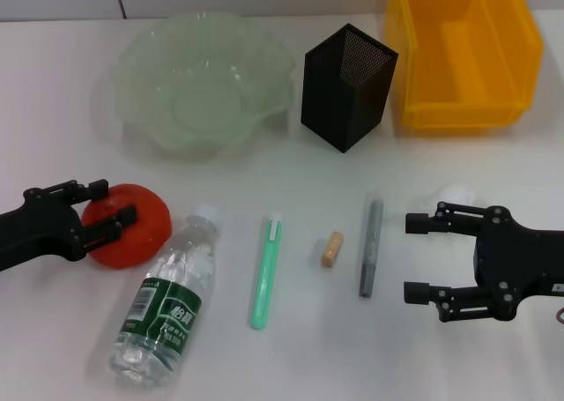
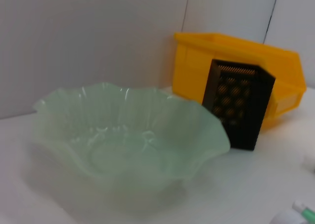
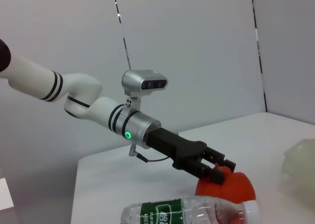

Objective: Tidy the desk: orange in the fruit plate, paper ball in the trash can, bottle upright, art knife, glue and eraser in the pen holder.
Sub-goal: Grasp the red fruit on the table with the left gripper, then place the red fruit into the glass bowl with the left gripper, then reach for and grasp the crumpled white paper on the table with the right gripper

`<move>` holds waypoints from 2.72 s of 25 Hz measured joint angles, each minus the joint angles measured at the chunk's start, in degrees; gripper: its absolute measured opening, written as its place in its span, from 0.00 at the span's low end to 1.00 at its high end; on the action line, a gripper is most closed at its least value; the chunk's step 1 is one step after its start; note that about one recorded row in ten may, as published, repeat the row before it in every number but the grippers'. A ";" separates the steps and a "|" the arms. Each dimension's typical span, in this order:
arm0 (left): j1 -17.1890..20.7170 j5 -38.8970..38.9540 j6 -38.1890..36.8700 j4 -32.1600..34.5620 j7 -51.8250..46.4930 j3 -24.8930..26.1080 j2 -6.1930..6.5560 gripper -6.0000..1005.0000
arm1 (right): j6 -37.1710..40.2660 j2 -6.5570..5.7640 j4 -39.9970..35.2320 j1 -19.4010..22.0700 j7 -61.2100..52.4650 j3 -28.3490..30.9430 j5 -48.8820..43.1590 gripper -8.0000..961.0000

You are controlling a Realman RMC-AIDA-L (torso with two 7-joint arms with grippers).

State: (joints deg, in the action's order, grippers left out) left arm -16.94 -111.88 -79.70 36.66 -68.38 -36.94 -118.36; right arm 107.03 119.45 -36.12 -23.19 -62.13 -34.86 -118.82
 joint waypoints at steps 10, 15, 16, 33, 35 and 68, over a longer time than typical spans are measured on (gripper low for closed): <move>-0.49 -1.11 -1.18 1.32 -1.54 -0.85 -0.14 0.36 | 0.01 -0.07 0.00 0.41 0.00 0.36 0.00 0.86; -0.97 -1.03 -2.61 3.76 -3.31 -0.92 -0.14 0.21 | 0.01 -0.09 0.00 0.45 0.00 0.35 0.16 0.86; -0.97 -1.03 -2.61 3.76 -3.31 -0.92 -0.14 0.20 | 0.01 -0.09 0.00 0.47 0.00 0.34 0.22 0.86; -20.33 17.07 16.60 -7.54 0.51 -3.04 -0.59 0.11 | 0.03 -0.09 0.00 0.61 -0.01 0.42 0.44 0.85; -22.16 17.27 20.30 -9.67 1.80 -3.73 -0.77 0.13 | 0.01 -0.09 0.00 0.62 -0.03 0.41 0.44 0.85; -0.92 17.72 -9.44 2.77 2.30 -20.99 -0.16 0.84 | -12.94 -0.07 -42.04 -10.85 -80.91 -35.31 -33.92 0.85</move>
State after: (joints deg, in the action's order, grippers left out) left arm -17.86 -94.15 -89.14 39.44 -66.08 -57.93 -118.53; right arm 94.09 119.38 -78.16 -34.04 -143.04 -70.17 -152.74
